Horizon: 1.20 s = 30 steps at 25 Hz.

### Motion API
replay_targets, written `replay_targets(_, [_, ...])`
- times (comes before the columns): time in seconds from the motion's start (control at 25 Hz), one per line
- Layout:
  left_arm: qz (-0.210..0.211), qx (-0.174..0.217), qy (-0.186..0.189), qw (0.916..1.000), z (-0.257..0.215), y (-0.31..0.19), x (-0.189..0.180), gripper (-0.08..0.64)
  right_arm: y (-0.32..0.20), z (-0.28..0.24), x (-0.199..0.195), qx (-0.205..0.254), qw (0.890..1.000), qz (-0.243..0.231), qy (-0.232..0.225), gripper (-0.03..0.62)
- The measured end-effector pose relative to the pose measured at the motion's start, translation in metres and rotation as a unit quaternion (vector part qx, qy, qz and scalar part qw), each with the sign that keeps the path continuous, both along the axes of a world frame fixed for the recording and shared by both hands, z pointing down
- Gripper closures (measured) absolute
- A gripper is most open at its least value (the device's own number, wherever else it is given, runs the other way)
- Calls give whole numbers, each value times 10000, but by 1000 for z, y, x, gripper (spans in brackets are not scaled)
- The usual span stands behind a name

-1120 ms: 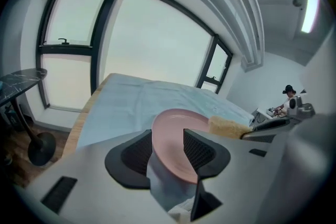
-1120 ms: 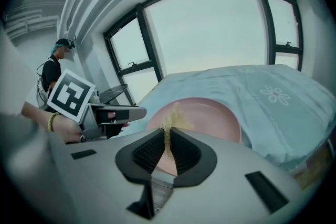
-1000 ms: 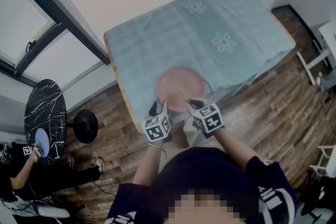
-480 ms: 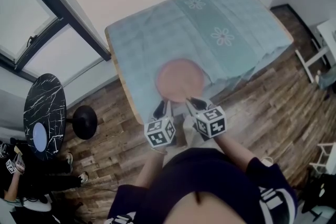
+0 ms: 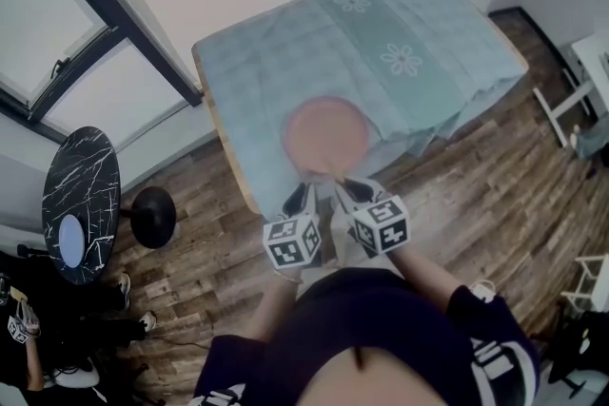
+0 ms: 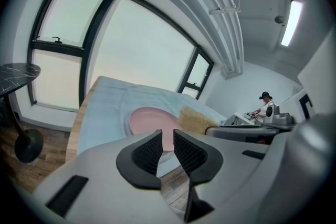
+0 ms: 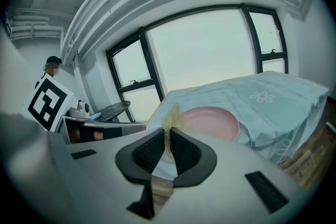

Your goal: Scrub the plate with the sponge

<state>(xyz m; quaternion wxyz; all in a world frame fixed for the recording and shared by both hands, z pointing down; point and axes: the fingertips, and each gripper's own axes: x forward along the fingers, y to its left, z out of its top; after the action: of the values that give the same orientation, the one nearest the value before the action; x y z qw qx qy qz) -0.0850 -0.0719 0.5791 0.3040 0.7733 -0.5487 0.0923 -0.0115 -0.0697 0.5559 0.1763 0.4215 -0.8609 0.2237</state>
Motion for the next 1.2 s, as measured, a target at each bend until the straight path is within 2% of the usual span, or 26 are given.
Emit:
replay_targets(0.2, [129, 12, 128, 9998, -4, 12, 8, 486, 12, -4, 0, 21, 10000, -1, -39, 554])
replay_targets(0.88, [215, 118, 196, 9995, -18, 24, 10, 491, 27, -14, -12, 288, 9990, -331, -60, 555])
replay_targets(1.2, [193, 99, 245, 9995, -17, 23, 8, 491, 25, -12, -10, 306, 9992, -262, -30, 555])
